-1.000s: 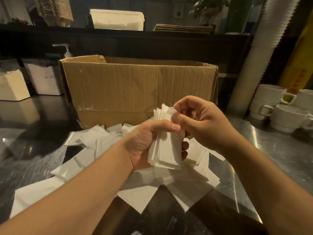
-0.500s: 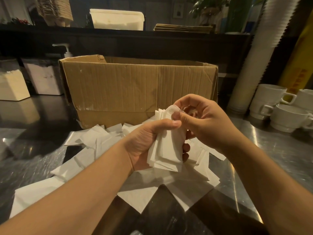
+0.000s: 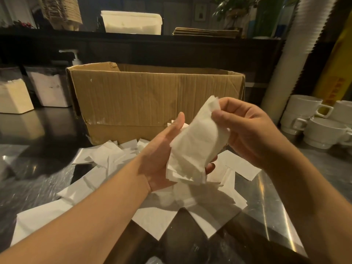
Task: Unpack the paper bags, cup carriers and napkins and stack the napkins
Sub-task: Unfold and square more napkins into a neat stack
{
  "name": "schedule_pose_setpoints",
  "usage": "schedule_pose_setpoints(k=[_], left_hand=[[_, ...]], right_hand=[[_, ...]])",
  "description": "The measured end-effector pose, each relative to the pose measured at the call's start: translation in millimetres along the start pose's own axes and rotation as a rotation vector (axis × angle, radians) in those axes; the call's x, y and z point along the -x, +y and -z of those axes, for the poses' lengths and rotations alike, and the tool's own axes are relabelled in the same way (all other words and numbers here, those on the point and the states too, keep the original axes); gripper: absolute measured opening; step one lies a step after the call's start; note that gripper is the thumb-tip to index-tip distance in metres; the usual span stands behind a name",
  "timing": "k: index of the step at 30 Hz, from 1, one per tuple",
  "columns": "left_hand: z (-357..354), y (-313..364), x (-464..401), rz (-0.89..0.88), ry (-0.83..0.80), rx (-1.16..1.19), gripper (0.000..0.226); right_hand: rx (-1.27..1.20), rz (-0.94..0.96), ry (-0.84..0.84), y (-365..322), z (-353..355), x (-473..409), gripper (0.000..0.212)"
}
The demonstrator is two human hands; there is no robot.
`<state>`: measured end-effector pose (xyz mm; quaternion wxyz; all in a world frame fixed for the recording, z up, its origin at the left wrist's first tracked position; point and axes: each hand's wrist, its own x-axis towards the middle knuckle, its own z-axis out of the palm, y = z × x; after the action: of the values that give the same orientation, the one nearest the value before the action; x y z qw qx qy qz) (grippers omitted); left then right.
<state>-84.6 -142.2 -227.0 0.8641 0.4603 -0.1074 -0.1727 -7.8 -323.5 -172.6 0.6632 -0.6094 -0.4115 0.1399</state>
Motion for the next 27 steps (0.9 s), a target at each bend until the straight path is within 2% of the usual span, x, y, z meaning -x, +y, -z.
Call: schedule_pose_setpoints(k=[3, 6, 11, 16, 19, 21, 24, 26, 27], left_hand=[[2.4, -0.9, -0.5, 0.003, 0.033, -0.045, 0.075], [-2.6, -1.8, -0.2, -0.017, 0.043, -0.056, 0.071], [-5.3, -3.2, -4.9, -0.047, 0.002, -0.051, 0.073], [-1.8, -1.9, -4.9, -0.07, 0.065, 0.015, 0.081], [-5.8, 0.9, -3.1, -0.082, 0.147, 0.051, 0.07], [-9.7, 3.4, -3.3, -0.095, 0.218, 0.152, 0.059], [-5.9, 6.0, -3.8, -0.092, 0.276, 0.306, 0.066], [-2.1, 6.7, -3.7, -0.091, 0.294, 0.316, 0.071], [-1.3, 6.9, -2.9, -0.083, 0.288, 0.296, 0.064]], right_hand=[[-0.144, -0.066, -0.165, -8.8, 7.2, 3.5, 0.01], [-0.059, -0.096, -0.209, -5.5, 3.6, 2.5, 0.007], [0.243, -0.13, -0.09, 6.0, -13.4, 0.7, 0.028], [0.384, -0.09, 0.068, 14.9, -24.5, -1.5, 0.016], [0.503, -0.001, 0.148, 19.0, -26.1, -1.8, 0.019], [0.536, 0.1, 0.063, 19.4, -23.2, 0.3, 0.024], [0.658, 0.163, -0.169, 18.3, -21.5, 3.7, 0.039], [0.792, 0.175, -0.228, 20.9, -23.0, 2.7, 0.041], [0.831, 0.179, -0.226, 21.7, -23.7, 2.1, 0.039]])
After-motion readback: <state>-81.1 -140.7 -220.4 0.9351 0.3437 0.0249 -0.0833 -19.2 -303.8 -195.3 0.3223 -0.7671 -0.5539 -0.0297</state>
